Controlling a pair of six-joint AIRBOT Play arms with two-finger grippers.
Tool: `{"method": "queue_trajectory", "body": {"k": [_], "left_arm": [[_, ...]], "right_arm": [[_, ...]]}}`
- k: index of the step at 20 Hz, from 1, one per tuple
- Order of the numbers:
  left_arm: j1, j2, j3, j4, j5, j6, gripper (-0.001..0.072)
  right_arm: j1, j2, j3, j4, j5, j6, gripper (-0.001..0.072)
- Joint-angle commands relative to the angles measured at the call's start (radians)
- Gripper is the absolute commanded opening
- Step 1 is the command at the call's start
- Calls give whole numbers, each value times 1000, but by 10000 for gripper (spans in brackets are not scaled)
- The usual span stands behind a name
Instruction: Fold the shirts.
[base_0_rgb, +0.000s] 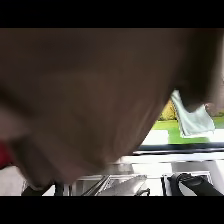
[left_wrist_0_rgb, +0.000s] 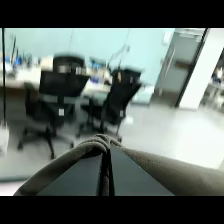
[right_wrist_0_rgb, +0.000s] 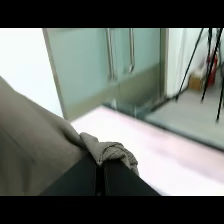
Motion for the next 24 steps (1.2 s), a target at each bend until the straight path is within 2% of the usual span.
{"method": "queue_trajectory", "body": {"k": [1, 4, 8, 11, 15, 16, 17, 18, 22, 24], "left_arm": [[-66, -217, -144, -16, -98, 131, 11], [-77, -475, -111, -17, -153, 146, 11], [-78, -793, 50, -18, -70, 146, 11], [-90, -898, 77, -20, -26, 146, 11], [-80, -917, 77, -24, 87, 144, 14], [-69, -905, 77, -24, 130, 144, 223], [-55, -889, 77, -24, 175, 141, 567], [-34, -870, 77, -24, 221, 110, 639], [82, -776, 68, -24, 500, 25, 638], [117, -697, -53, -24, 626, 2, 638]], "right_arm": [[0, -164, -105, 10, -1, 1, 22], [-2, -359, -131, -65, 64, 9, 22], [-3, -589, -131, -106, 141, 24, 21], [-3, -715, -131, -106, 161, 34, 22], [-6, -798, -131, -106, 156, 37, 21], [-10, -803, -131, -106, 156, 49, 22], [-18, -803, -130, -106, 154, 50, 22], [-29, -802, -129, -105, 144, 50, 22], [-101, -802, -129, -106, 55, 55, 21], [-148, -803, -129, -106, 24, 73, 22]]}}
